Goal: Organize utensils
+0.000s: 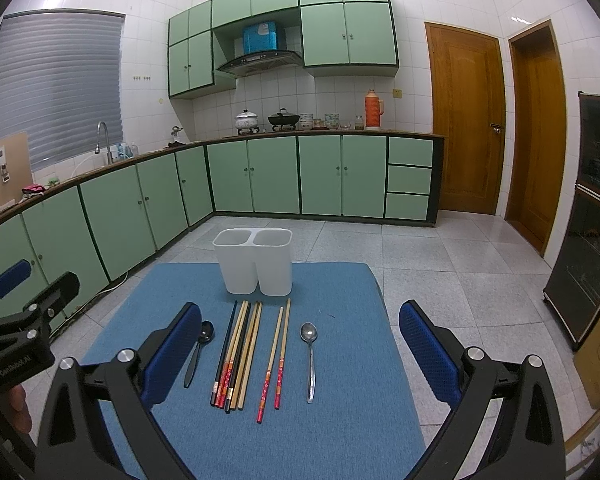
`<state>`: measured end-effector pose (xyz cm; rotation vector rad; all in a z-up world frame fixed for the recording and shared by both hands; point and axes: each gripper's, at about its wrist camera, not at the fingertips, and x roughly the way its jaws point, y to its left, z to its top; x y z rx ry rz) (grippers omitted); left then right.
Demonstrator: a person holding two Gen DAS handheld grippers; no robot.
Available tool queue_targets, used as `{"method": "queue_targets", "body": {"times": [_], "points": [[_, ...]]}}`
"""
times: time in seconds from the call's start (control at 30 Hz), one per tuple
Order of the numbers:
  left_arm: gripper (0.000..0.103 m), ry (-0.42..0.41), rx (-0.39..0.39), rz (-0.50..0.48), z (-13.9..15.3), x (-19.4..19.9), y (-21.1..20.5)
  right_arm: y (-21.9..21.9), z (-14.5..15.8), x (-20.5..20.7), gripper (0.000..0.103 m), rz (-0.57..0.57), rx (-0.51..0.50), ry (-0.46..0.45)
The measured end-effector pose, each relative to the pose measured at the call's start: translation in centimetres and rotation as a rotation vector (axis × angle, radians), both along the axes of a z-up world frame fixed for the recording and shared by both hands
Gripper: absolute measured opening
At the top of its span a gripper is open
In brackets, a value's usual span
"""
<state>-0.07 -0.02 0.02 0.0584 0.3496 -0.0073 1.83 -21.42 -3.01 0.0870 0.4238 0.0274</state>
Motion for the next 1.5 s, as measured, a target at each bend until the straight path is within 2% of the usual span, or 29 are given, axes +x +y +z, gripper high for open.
{"method": "queue_targets", "body": {"times": [1.5], "points": [[0.098,0.002,0.000,0.002,0.00,0.00,-0.02,0.46,0.37,-0.27,0.097,0.001,-0.002,0.006]]}}
